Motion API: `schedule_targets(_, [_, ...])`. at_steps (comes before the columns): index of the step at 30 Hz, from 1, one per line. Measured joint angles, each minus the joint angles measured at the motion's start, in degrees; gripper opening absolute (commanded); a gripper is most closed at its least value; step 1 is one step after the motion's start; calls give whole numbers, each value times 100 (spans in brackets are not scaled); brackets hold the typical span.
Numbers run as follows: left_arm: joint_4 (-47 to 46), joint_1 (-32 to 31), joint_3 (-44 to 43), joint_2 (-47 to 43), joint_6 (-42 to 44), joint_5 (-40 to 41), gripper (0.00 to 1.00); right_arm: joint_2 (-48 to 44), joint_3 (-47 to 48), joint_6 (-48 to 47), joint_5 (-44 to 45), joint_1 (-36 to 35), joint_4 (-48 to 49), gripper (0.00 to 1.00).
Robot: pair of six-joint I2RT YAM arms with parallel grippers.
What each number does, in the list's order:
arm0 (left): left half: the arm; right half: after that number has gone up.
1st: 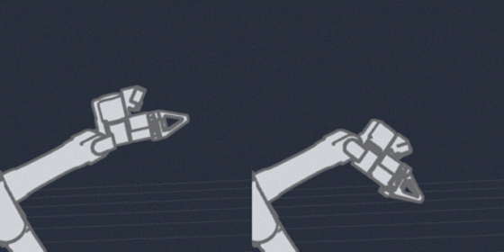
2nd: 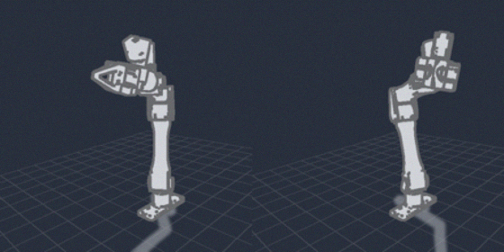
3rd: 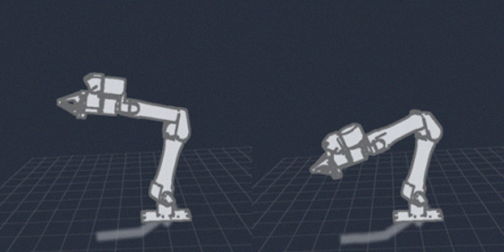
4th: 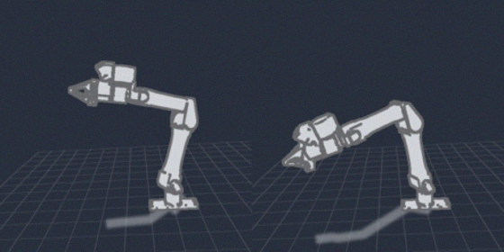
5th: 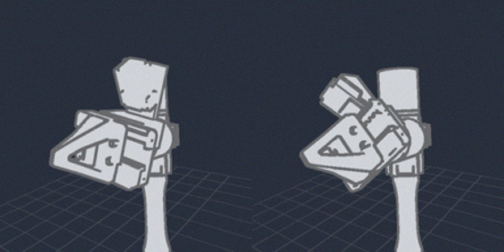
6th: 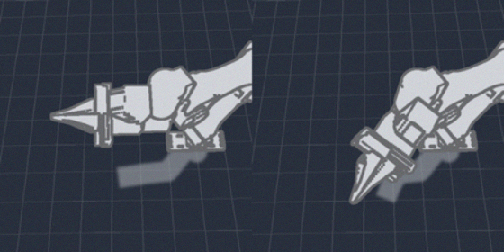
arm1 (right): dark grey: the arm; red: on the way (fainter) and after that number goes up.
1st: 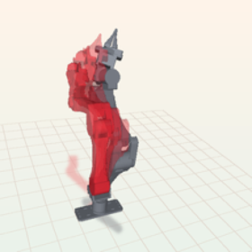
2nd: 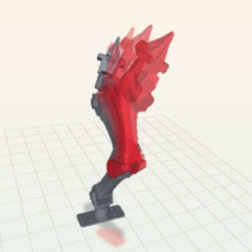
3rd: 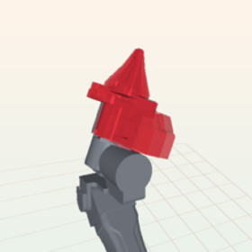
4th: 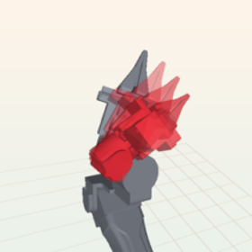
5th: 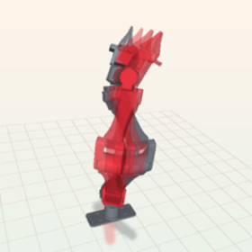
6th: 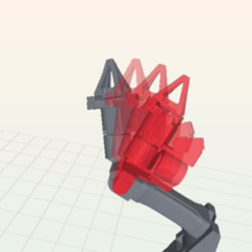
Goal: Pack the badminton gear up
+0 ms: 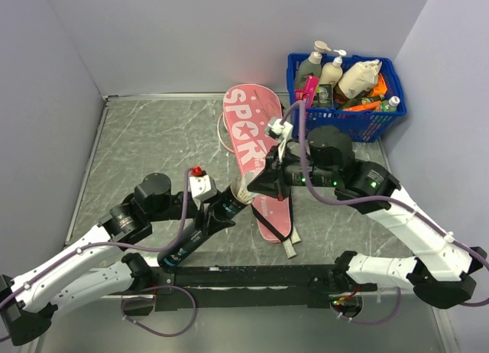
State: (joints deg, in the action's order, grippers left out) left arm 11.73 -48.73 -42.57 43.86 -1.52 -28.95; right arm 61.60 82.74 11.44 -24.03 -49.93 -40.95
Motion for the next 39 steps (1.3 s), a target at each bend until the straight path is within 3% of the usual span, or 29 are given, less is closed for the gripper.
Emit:
schedule_targets(22, [286, 9, 87, -481, 28, 22, 1, 990, -1073, 898, -1172, -476, 2092, 0])
schedule_targets(29, [540, 55, 92, -664, 118, 175, 1, 1303, -1056, 979, -1401, -479, 2302, 1])
schedule_targets(30, [555, 57, 96, -671, 131, 192, 1, 1322, -1040, 975, -1419, -479, 2299, 5])
schedule_targets(33, [581, 59, 101, -697, 151, 219, 1, 1309, -1038, 990, -1416, -479, 2284, 29])
schedule_targets(39, [811, 66, 120, -693, 306, 295, 1, 1113, -1029, 960, -999, -459, 1884, 49])
